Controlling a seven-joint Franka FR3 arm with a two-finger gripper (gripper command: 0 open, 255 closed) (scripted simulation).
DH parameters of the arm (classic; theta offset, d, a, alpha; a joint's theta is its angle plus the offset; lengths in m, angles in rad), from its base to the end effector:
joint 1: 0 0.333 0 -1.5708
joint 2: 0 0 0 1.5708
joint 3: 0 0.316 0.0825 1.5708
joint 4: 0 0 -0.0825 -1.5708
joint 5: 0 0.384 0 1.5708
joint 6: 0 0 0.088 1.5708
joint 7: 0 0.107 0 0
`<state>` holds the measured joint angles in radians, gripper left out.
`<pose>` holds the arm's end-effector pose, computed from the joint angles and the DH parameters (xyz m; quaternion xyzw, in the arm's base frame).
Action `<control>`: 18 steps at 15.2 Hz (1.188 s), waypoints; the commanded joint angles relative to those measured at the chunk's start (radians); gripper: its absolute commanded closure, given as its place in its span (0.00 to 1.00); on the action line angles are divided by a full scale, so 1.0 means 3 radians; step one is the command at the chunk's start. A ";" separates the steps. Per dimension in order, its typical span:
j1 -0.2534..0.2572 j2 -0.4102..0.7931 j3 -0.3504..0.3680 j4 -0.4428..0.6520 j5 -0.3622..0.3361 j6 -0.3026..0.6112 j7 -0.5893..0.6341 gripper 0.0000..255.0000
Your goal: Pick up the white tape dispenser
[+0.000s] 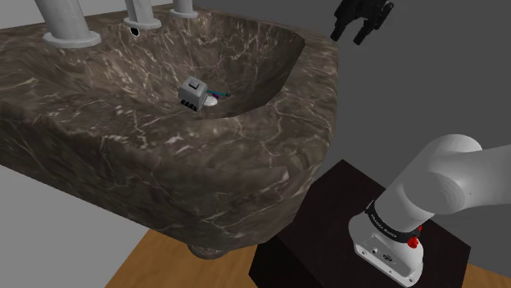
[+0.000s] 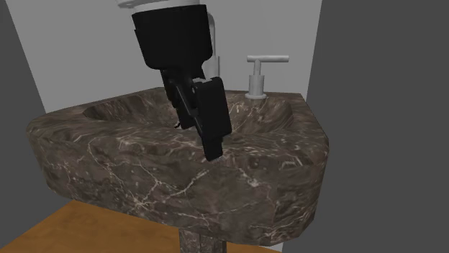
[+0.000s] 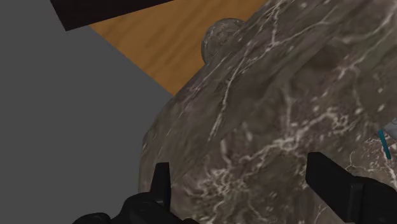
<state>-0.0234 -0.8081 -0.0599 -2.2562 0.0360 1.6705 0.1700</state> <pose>0.3079 -0.0304 0.6545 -0.9860 0.1185 -0.1083 0.0453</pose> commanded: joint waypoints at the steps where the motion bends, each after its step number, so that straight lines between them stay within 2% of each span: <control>1: 0.0000 0.0000 0.0000 0.0000 0.0000 0.0000 0.0000 0.00; 6: 0.0006 0.0116 0.0439 -0.0063 0.0194 0.0200 0.0631 0.00; 12: 0.0007 0.0448 0.0947 0.0052 0.0347 0.0452 0.1396 0.00; 18: 0.0318 0.1031 0.1169 0.0367 0.0171 0.0698 0.2326 0.00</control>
<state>0.0508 -0.5362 0.2872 -2.1276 -0.0733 1.8448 0.8175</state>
